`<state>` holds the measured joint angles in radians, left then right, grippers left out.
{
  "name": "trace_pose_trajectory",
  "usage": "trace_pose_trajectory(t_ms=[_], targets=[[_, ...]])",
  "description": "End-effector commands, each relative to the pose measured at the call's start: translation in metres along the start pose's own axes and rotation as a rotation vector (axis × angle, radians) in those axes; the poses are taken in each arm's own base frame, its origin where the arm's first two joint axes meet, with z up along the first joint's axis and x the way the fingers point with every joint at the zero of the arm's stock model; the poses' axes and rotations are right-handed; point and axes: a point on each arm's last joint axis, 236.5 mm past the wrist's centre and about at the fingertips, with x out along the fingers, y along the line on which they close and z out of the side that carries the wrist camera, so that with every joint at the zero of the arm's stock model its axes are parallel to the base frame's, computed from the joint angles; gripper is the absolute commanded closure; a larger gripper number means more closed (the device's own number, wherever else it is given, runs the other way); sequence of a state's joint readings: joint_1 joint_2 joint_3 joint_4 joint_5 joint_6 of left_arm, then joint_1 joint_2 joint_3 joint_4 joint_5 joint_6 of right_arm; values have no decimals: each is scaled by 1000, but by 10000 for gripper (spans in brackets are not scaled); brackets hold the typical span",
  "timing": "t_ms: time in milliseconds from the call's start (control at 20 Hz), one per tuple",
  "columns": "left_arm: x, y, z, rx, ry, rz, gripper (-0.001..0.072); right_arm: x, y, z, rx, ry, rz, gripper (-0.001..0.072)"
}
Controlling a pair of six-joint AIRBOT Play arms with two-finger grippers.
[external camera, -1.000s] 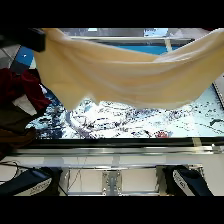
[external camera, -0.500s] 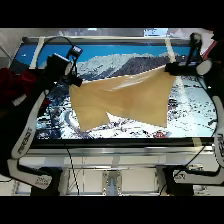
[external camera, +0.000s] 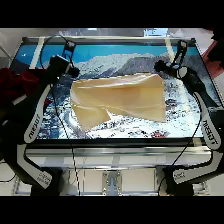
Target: Fold the shirts.
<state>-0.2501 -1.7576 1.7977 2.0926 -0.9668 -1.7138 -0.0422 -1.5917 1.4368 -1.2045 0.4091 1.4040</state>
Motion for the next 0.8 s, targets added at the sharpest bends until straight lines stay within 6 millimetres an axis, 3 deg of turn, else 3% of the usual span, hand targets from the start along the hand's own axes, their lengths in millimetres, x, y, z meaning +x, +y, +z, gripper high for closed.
trace_pose_trajectory(t_ms=[0, 50, 150, 250, 350, 450, 550, 650, 750], targets=[[-65, 92, 43, -79, -122, 174, 72, -52, -47, 34, -66, -1, -123, 311], [-80, 110, 37, -164, -115, 149, 133, -76, -74, 35, -58, 34, -188, 311], [-85, 118, -4, -283, -7, 51, 134, -127, -126, 27, -30, 116, -310, 310], [-69, 96, -60, -303, 126, -58, 134, -173, -166, 18, 33, 138, -392, 310], [-50, 56, -120, -323, 238, -150, 134, -205, -189, -4, 112, 149, -433, 309], [-34, 14, -164, -391, 289, -223, 134, -215, -186, -37, 147, 197, -390, 308], [-22, -24, -189, -492, 335, -312, 134, -210, -170, -75, 170, 277, -303, 309], [-11, -55, -196, -583, 365, -398, 134, -199, -153, -101, 225, 311, -226, 308], [0, -79, -199, -644, 399, -465, 134, -187, -137, -110, 274, 294, -148, 308]])
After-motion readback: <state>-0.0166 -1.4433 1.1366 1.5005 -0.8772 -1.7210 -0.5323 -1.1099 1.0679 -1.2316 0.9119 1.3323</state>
